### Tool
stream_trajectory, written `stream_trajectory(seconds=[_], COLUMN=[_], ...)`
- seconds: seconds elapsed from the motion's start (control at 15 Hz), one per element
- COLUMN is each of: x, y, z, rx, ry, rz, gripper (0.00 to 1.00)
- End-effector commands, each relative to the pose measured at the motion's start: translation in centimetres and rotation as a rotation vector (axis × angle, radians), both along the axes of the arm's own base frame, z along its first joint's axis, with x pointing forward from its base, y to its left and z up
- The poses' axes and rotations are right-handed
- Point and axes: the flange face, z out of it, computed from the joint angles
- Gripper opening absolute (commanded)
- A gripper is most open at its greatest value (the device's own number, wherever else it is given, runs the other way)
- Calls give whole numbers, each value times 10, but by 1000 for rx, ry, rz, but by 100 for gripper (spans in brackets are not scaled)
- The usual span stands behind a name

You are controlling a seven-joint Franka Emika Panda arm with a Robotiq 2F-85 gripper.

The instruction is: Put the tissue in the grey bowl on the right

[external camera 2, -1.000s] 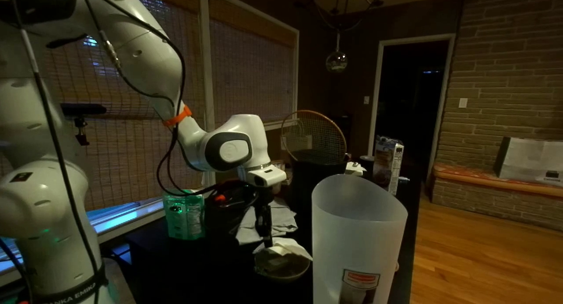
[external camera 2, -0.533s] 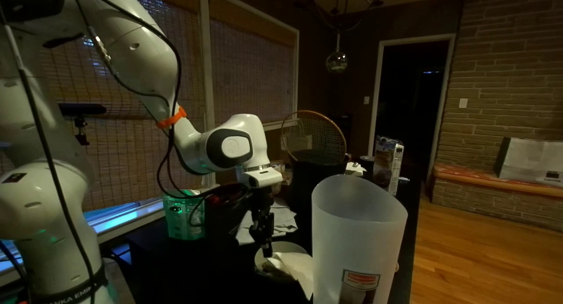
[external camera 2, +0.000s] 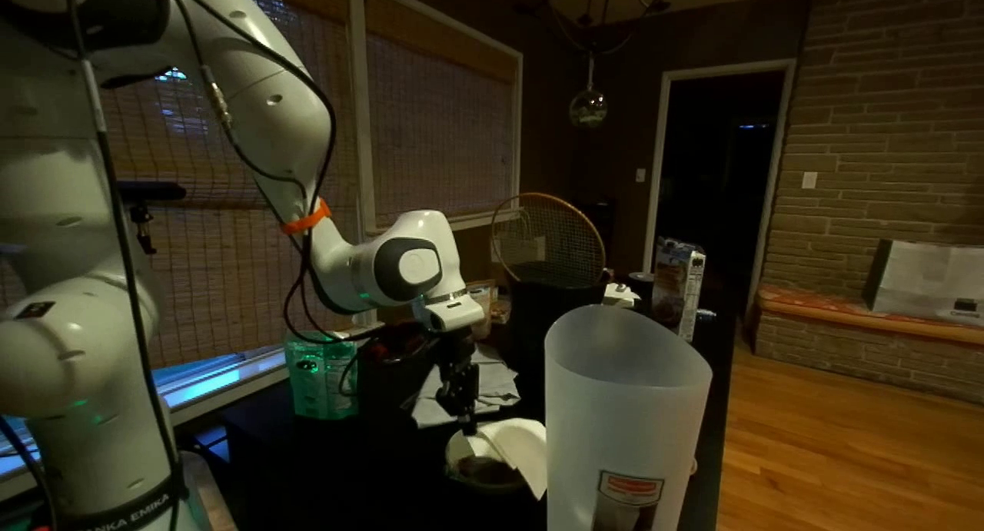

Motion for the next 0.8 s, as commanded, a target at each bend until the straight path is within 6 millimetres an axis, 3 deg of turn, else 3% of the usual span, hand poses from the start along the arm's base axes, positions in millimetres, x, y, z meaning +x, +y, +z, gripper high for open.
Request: stream_trajectory(seconds=[0.0,0.2,0.33,0.47,0.73], x=[13,12,9,4,-7], y=[39,68,77,72,40], z=[-22,-30,-31,-26,-18], rx=[53,82,78,47,15], ry=[42,111,154,177,192], rz=[108,207,235,202,63], gripper=[0,0,0,0,0])
